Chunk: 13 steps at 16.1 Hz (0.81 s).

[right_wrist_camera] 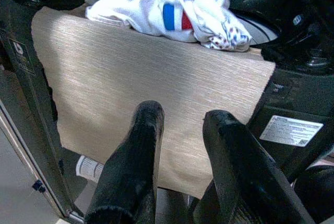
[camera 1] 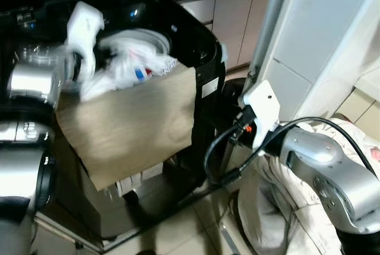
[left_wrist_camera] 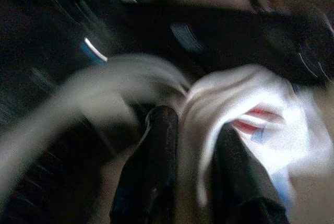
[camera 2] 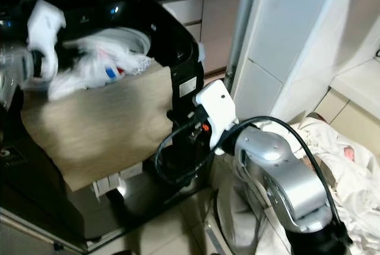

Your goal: Clothes washing

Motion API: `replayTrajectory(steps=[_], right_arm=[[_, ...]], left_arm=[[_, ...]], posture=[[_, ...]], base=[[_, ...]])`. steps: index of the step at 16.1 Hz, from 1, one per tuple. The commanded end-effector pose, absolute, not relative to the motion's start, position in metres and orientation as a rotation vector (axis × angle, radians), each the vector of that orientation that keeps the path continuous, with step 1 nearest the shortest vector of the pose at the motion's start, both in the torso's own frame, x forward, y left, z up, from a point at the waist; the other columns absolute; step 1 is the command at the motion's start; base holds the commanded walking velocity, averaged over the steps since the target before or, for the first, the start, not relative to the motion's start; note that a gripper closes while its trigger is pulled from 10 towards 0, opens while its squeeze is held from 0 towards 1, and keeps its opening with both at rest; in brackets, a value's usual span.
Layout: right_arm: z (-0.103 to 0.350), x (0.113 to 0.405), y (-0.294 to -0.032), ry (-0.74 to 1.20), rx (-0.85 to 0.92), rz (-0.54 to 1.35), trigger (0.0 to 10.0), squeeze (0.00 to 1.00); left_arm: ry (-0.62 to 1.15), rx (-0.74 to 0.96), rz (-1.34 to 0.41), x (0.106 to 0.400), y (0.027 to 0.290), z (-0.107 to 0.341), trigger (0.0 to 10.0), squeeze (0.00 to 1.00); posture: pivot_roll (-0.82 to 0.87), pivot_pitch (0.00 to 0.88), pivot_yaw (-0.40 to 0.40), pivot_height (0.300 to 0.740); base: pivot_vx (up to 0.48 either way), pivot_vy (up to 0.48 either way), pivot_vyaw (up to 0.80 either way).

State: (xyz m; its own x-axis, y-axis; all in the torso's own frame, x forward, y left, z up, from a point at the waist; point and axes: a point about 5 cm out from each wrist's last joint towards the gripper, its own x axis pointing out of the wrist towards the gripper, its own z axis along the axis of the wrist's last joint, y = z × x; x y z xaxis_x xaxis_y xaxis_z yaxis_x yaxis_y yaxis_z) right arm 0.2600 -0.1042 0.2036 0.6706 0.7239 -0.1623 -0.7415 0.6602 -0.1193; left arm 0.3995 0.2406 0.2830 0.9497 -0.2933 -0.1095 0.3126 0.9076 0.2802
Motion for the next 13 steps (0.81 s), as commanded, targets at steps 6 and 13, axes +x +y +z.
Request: replayTrajectory(steps=[6,13], right_arm=[[0.215,0.277,-0.108,0.032,-0.167,0.711,10.0,0.00],[0.212,0.276,-0.116,0.013,-0.138,0.518,10.0,0.00]], left_arm=[[-0.226,0.693,-0.016,0.402,0.243,0.372,4.5,0.00],[-0.278,0.101,-0.490,0.409,0.183,0.335,10.0,0.09]], posture=[[-0.03,0.000,0.027,0.740],[-0.08,0.000,0.070,0.740]], base=[[0.000,0.000,0.00],[0.000,0.000,0.00]])
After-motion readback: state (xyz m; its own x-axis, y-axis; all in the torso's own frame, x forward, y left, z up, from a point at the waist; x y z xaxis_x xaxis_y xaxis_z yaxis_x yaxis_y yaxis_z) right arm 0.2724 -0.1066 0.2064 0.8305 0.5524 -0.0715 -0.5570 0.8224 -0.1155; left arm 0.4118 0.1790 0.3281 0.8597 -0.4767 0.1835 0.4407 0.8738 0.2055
